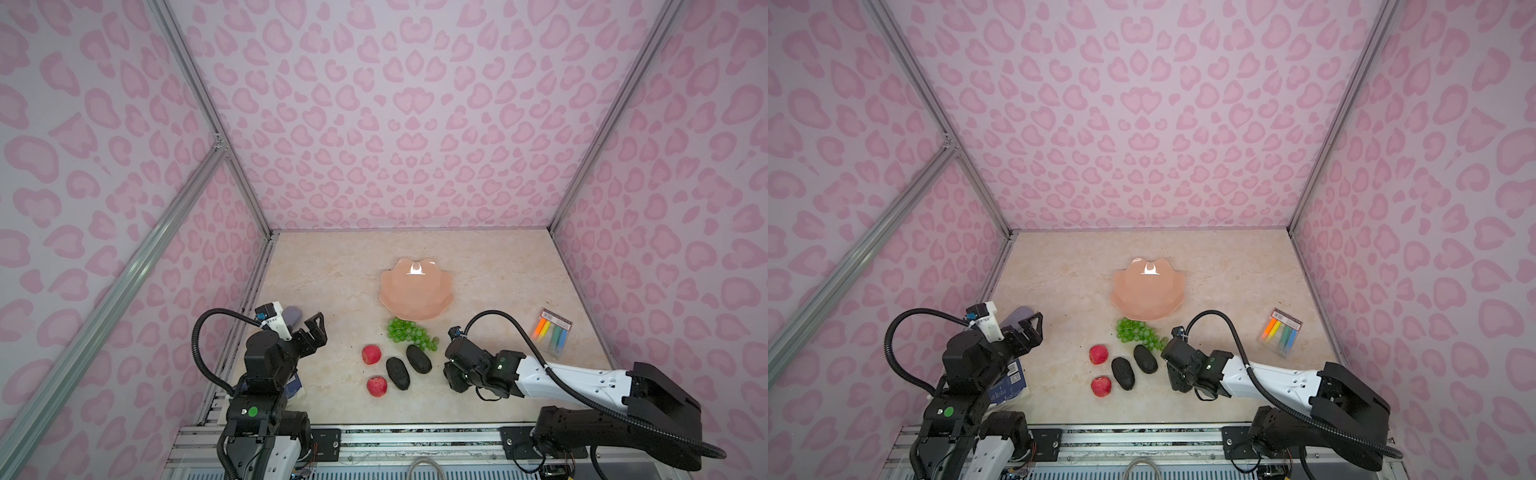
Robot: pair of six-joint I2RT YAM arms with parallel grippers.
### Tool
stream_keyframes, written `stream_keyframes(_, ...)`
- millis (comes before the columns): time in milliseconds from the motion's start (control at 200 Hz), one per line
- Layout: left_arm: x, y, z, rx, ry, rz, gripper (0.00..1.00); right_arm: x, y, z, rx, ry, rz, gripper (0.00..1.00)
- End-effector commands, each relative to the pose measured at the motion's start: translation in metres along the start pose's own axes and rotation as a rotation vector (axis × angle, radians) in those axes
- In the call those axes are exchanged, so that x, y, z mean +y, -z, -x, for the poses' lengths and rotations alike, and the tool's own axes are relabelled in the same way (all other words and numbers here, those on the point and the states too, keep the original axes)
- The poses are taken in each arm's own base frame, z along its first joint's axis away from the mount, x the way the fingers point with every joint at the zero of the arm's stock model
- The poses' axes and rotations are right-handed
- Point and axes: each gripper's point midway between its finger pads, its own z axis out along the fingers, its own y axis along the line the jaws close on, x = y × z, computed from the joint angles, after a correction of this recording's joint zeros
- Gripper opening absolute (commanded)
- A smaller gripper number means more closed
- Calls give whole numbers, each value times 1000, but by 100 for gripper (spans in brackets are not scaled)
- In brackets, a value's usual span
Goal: Place and organize the fake fruits in the fruit bowl
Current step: 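Lower the right gripper onto the nearest avocado and close on it, then carry the avocado into the peach bowl with the right gripper and release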
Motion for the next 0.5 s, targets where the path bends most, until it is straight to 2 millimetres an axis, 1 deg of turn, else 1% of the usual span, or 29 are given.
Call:
stream_keyframes(0, -1, -2, -2, 11, 6, -6, 99, 1, 0, 1, 4, -3, -13, 42)
stream_keyframes(85, 0, -3, -3, 13, 7, -5, 99, 1, 3, 5, -3, 1, -20, 35)
stream_keyframes(110, -1, -3, -2, 12, 7, -6, 99, 2, 8, 10, -15, 6, -22, 32)
stream_keyframes(150, -1, -3, -3, 13, 8, -6, 99, 3, 12, 15, -28, 11, -26, 31)
stream_keyframes(170, 0, -3, -3, 15, 8, -5, 99, 4, 17, 22, -44, 14, -32, 31)
stream_keyframes(260, 0, -3, -4, 18, 11, -6, 99, 8, 42, 56, -129, 16, -57, 30)
stream_keyframes(320, -1, -3, -4, 17, 13, -6, 99, 14, 58, 83, -211, 27, -63, 30)
stream_keyframes(375, -1, -3, -4, 18, 14, -8, 99, 20, 69, 109, -276, 30, -52, 30)
stream_keyframes(420, -1, -4, -5, 22, 15, -8, 99, 23, 73, 130, -311, 16, -33, 30)
stream_keyframes(495, -2, -5, -7, 31, 15, -14, 99, 26, 66, 162, -331, -14, -1, 28)
